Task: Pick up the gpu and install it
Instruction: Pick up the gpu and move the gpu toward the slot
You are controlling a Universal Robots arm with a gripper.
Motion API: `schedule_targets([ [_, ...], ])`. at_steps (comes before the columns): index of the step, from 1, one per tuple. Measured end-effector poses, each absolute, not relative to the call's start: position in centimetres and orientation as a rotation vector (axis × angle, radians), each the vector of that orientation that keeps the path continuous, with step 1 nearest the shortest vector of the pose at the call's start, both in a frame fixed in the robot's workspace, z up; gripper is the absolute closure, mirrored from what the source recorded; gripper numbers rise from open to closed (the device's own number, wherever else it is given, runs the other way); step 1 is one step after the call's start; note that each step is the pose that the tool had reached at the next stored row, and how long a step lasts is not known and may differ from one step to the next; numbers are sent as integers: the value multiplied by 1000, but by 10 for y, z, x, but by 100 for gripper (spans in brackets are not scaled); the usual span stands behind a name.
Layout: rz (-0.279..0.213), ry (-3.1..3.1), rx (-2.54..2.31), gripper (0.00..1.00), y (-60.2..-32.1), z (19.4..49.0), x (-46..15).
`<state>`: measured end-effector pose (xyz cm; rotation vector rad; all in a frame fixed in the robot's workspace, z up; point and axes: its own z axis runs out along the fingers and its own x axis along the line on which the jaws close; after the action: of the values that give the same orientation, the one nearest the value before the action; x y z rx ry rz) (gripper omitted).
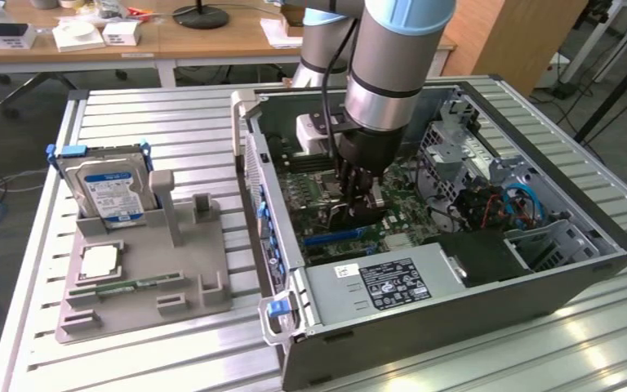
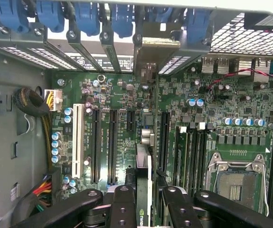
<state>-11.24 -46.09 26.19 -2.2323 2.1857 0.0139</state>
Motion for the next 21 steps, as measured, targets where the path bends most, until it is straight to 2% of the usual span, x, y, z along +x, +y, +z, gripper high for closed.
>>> schedule_targets([
  [21,7,2183,-2230,74,-461,262,-115],
])
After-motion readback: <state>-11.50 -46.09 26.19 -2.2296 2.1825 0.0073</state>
